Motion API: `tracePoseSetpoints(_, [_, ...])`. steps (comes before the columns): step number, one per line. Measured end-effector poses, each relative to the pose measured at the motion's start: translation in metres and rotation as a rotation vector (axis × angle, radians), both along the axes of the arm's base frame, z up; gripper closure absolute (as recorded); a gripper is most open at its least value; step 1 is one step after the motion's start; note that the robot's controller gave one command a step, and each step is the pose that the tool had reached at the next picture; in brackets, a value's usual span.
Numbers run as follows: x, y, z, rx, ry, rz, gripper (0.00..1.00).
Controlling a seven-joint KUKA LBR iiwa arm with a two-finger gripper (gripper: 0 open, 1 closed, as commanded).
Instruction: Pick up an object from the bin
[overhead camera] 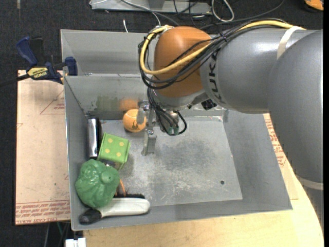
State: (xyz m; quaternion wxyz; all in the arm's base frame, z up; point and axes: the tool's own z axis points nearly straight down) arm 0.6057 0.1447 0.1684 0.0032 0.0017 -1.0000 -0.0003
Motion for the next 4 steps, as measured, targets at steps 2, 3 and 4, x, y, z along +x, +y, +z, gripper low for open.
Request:
tracePoseSetpoints(2, [-0.017, 0.032, -0.065, 0.002, -0.009, 0.101, 0.0])
tracePoseSetpoints(3, [-0.026, 0.05, -0.063, 0.002, -0.013, 0.106, 0.0])
tracePoseSetpoints(4, [-0.027, 0.078, -0.068, 0.001, -0.008, 0.144, 0.0])
